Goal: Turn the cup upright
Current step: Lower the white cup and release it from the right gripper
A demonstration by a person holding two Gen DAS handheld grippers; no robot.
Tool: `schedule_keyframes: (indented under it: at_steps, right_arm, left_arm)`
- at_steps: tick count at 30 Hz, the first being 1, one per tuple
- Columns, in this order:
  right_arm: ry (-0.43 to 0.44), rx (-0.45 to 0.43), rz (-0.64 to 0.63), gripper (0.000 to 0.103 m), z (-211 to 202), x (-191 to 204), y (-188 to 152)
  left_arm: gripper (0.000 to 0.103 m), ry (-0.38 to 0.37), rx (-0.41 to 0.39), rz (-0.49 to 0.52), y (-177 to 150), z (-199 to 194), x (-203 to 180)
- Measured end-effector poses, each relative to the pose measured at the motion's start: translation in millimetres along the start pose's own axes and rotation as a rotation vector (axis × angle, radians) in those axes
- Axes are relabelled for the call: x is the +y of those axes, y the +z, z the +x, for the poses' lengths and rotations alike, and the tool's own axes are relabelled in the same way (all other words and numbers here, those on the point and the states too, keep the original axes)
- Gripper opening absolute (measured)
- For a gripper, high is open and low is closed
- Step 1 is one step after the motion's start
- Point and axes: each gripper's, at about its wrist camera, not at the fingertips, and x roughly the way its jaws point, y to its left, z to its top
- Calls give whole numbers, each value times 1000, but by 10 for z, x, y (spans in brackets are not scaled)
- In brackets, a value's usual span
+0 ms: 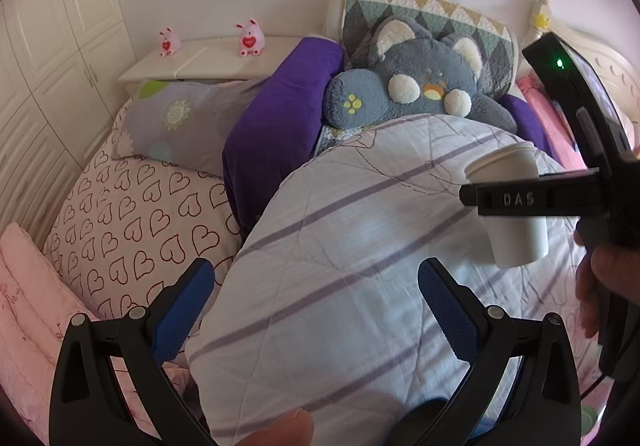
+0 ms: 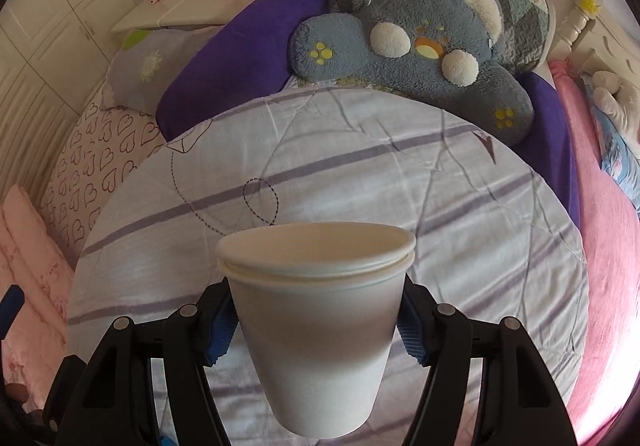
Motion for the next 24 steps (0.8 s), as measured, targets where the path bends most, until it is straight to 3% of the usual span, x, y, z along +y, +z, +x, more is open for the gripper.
schedule_keyframes:
  at_steps: [8, 11, 15, 24]
  right_arm:
    - [10, 13, 1, 68, 176, 9, 31]
    - [-4, 21, 2, 74, 239, -14, 41]
    - [-15, 30, 2, 83, 244, -28, 34]
    - [-25, -13, -1, 83, 11, -37, -70]
  left_arm:
    - [103, 7, 40, -20, 140, 297, -13]
    - [103, 10, 50, -25, 168, 363, -20]
    - [103, 16, 52, -33, 194, 379, -10]
    - [103, 32, 36, -44, 207, 197, 52]
